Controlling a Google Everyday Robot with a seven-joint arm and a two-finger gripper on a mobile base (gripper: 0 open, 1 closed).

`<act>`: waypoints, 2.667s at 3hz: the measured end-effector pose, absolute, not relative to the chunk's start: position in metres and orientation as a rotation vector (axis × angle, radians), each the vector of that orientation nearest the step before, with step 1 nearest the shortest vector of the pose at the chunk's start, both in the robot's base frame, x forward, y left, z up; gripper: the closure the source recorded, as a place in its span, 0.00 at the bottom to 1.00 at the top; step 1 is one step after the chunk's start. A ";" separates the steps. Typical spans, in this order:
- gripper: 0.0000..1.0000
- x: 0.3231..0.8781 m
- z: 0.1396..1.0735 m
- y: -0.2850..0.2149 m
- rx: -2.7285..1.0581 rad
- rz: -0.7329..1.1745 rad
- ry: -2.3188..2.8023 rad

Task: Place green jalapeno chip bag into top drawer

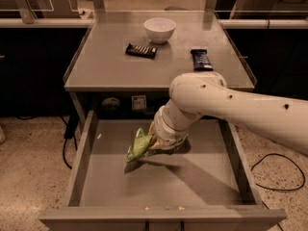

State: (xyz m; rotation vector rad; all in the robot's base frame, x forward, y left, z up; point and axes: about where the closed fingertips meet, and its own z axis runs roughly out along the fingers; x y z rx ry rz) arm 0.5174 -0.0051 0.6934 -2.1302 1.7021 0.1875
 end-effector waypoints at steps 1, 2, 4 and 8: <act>1.00 0.517 0.679 -0.005 -2.109 0.245 1.749; 1.00 0.516 0.675 -0.005 -2.107 0.256 1.756; 1.00 0.505 0.619 -0.018 -2.043 0.257 1.820; 0.31 0.505 0.619 -0.018 -2.043 0.258 1.820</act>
Offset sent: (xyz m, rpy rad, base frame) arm -0.0004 0.0005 -0.0118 0.0107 0.0412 -0.0206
